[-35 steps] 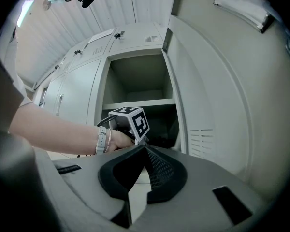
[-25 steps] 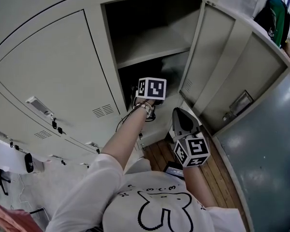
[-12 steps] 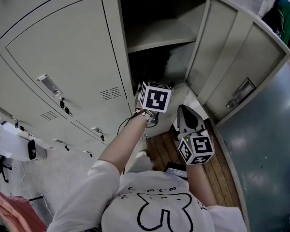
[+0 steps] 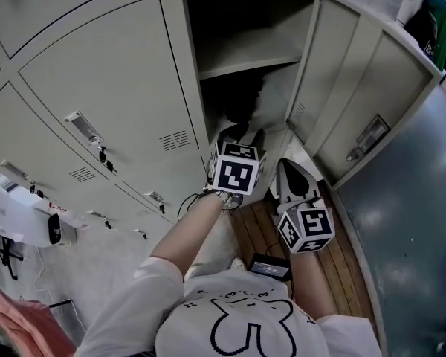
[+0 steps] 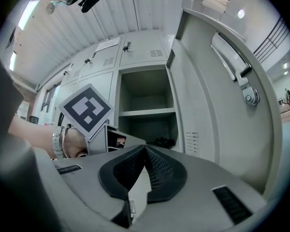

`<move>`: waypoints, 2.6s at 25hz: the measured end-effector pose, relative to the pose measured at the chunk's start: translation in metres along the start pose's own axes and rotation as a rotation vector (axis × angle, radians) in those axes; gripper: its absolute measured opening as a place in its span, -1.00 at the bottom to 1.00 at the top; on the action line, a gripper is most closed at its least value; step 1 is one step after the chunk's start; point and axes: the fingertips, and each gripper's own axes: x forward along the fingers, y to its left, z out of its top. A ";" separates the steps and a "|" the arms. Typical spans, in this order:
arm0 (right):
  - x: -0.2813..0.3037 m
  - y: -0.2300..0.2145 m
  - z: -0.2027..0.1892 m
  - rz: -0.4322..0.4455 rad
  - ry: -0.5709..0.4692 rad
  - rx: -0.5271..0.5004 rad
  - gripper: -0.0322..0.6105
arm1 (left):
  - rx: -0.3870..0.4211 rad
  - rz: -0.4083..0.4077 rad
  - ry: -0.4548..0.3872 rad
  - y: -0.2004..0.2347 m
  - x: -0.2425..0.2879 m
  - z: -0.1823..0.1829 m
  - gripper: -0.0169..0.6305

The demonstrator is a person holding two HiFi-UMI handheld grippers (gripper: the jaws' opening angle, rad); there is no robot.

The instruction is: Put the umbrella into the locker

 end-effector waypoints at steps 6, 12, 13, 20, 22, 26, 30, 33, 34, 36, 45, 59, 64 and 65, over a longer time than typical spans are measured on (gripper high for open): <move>-0.002 0.011 0.005 -0.008 -0.003 -0.013 -0.82 | -0.018 0.003 -0.056 0.003 -0.027 -0.003 -0.90; -0.012 0.039 0.015 -0.004 -0.015 -0.081 -0.82 | -0.006 -0.034 -0.131 0.001 -0.062 -0.003 -0.90; -0.015 0.044 0.018 -0.005 -0.018 -0.088 -0.82 | -0.005 -0.044 -0.147 -0.001 -0.069 -0.002 -0.90; -0.035 0.086 0.035 -0.005 -0.038 -0.156 -0.82 | 0.031 -0.110 -0.231 -0.017 -0.123 -0.009 -0.90; -0.042 0.097 0.037 -0.005 -0.042 -0.176 -0.82 | 0.027 -0.124 -0.248 -0.019 -0.138 -0.012 -0.90; -0.055 0.114 0.040 -0.015 -0.046 -0.190 -0.82 | -0.004 -0.165 -0.299 -0.022 -0.167 -0.012 -0.90; -0.067 0.125 0.046 -0.028 -0.051 -0.207 -0.82 | -0.004 -0.159 -0.333 -0.018 -0.191 -0.014 -0.90; -0.078 0.134 0.049 -0.040 -0.059 -0.210 -0.82 | 0.065 -0.136 -0.377 -0.020 -0.211 -0.016 -0.90; -0.082 0.137 0.048 -0.045 -0.060 -0.207 -0.82 | 0.086 -0.139 -0.395 -0.023 -0.217 -0.017 -0.90; -0.086 0.145 0.045 -0.050 -0.057 -0.197 -0.82 | 0.115 -0.160 -0.419 -0.028 -0.226 -0.021 -0.90; -0.093 0.176 0.039 -0.037 -0.025 -0.216 -0.82 | 0.105 -0.189 -0.449 -0.029 -0.255 -0.024 -0.90; -0.111 0.201 0.041 -0.035 -0.037 -0.208 -0.82 | 0.102 -0.219 -0.451 -0.035 -0.278 -0.037 -0.90; -0.113 0.201 0.038 -0.032 -0.031 -0.206 -0.82 | 0.098 -0.247 -0.459 -0.041 -0.280 -0.039 -0.90; -0.112 0.202 0.038 -0.031 -0.029 -0.207 -0.82 | 0.098 -0.255 -0.461 -0.042 -0.281 -0.038 -0.90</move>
